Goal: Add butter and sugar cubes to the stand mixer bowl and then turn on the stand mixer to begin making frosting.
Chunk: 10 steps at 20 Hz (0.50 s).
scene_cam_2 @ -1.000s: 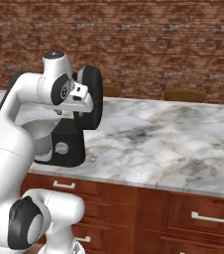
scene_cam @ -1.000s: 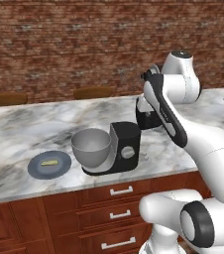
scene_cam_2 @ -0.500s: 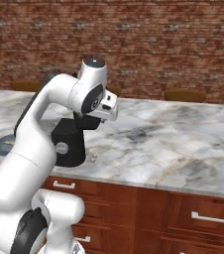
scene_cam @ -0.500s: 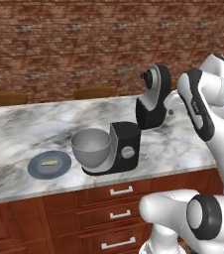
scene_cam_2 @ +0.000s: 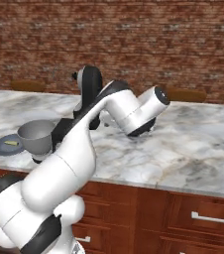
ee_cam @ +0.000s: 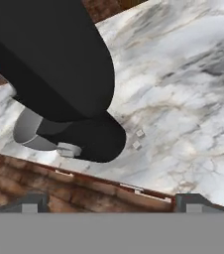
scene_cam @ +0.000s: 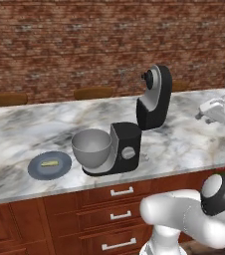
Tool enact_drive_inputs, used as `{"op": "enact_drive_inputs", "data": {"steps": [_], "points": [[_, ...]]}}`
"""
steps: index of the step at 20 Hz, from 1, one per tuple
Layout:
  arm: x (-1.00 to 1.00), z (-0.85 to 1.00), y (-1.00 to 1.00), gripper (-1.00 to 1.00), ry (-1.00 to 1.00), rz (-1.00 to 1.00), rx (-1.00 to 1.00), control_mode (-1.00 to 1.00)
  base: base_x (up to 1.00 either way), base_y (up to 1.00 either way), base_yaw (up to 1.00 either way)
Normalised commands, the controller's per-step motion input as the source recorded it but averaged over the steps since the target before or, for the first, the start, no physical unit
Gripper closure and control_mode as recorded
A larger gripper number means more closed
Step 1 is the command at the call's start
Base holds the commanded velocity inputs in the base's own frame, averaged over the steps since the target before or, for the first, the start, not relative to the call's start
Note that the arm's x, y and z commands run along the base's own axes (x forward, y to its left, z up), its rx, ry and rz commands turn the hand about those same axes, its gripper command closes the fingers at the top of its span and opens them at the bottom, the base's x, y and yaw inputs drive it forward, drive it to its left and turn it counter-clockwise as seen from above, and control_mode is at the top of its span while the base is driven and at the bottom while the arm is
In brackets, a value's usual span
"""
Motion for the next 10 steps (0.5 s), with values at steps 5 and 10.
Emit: {"op": "enact_drive_inputs", "data": {"steps": [5, 10], "points": [[0.09, -0.42, -0.26, -1.00, -0.18, 0.44, 0.38, -1.00, 0.00, 0.00, 0.00], [0.00, -0.42, 0.00, -1.00, -0.25, 0.36, 0.35, -1.00, 0.00, 0.00, 0.00]]}}
